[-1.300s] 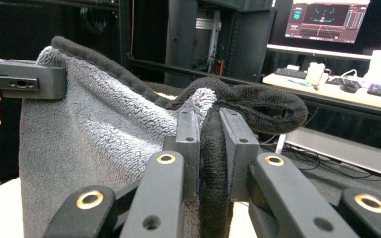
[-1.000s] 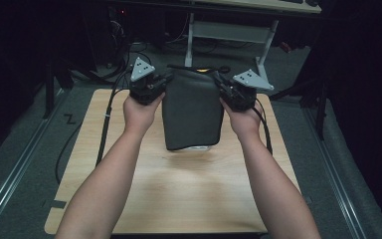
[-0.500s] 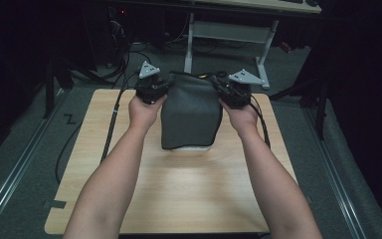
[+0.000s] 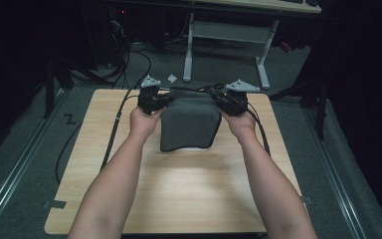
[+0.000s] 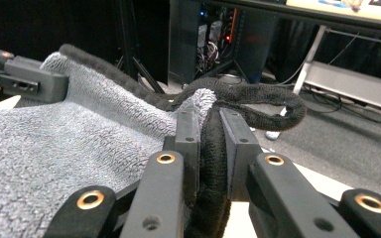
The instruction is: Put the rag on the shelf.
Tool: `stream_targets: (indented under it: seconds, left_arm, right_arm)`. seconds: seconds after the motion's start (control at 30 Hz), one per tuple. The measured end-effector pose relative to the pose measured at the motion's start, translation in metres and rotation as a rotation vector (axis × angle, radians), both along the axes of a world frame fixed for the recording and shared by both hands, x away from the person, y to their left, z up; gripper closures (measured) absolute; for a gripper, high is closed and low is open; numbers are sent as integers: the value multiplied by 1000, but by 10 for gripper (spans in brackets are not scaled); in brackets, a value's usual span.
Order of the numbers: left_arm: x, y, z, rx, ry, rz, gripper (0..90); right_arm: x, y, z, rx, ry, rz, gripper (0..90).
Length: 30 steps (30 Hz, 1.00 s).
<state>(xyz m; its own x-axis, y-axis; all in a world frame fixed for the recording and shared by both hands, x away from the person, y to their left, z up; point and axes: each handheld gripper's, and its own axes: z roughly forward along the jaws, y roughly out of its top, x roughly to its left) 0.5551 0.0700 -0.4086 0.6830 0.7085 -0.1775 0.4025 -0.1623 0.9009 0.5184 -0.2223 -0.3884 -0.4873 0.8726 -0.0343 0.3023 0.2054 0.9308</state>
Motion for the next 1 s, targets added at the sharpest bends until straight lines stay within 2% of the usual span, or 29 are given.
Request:
stream_targets:
  seconds: [0.27, 0.47, 0.67, 0.73, 0.8, 0.9, 0.93, 1.0]
  left_arm:
    - [-4, 4, -20, -27, 67, -15, 843]
    - [-6, 6, -26, -35, 81, -15, 843]
    - [-12, 12, -39, -51, 105, -36, 838]
    - [-13, 13, -43, -53, 118, -45, 838]
    - [-15, 13, -46, -50, 119, -50, 836]
    - [-16, 13, -49, -62, 130, -48, 829]
    - [-16, 14, -50, -67, 135, -46, 813]
    - [-16, 15, -51, -67, 145, -44, 776]
  right_arm:
    - [1, -2, -15, 12, 41, -3, 806]
    - [3, -4, -26, 36, 89, 6, 801]
    - [5, -4, -35, 99, 129, 12, 798]
    - [4, -3, -38, 77, 132, 8, 796]
    - [4, -3, -40, 83, 142, 3, 791]
    - [5, -5, -44, 100, 163, -7, 747]
    - [5, -6, -45, 114, 175, -13, 712]
    - [6, -9, -45, 112, 176, -33, 656]
